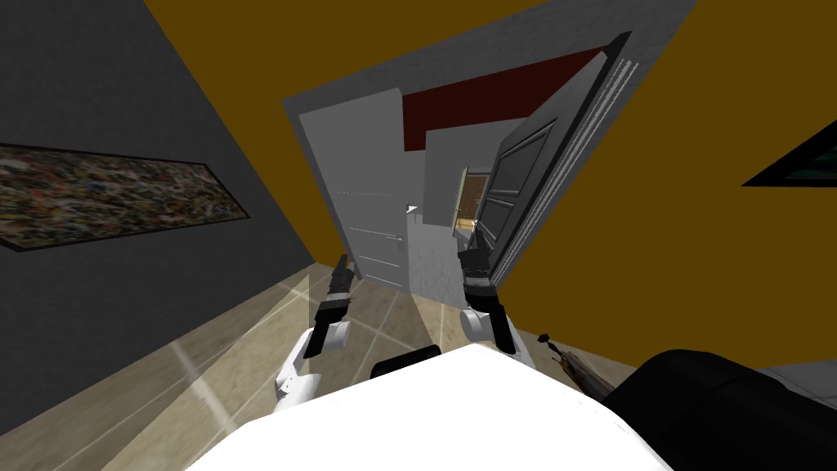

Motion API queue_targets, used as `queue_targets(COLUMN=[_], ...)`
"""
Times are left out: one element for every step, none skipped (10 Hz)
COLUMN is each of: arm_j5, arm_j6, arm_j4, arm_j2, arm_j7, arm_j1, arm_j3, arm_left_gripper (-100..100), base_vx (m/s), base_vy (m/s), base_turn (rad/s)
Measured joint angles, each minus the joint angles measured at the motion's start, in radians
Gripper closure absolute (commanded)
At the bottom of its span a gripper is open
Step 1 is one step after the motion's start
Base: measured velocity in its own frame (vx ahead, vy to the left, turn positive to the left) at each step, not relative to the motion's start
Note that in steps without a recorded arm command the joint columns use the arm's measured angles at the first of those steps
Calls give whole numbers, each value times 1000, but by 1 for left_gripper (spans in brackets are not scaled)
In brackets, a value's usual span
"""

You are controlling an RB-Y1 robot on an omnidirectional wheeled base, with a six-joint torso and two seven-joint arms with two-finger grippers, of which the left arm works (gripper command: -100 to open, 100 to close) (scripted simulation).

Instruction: Push the door open

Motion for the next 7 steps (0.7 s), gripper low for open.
queue_targets(arm_j5=[0, -2, -4, -6, -7, -7, -10], arm_j6=[2, 5, 9, 9, 7, 2, 6], arm_j4=[18, 45, 58, 83, 110, 148, 169], arm_j2=[3, 2, 1, -1, -1, 2, 1], arm_j7=[5, 9, 11, 14, 16, 21, 28], arm_j1=[-9, -31, -37, -56, -69, -91, -107], arm_j3=[1, 0, -2, -3, -2, 0, -4], arm_left_gripper=[-100, -100, -100, -100, -100, -100, -100], base_vx=[49, 44, 43, 38, 53, 69, 55], base_vy=[39, 33, 43, 39, 47, 66, 48], base_turn=[-48, -36, -54, -33, -45, -109, -32])
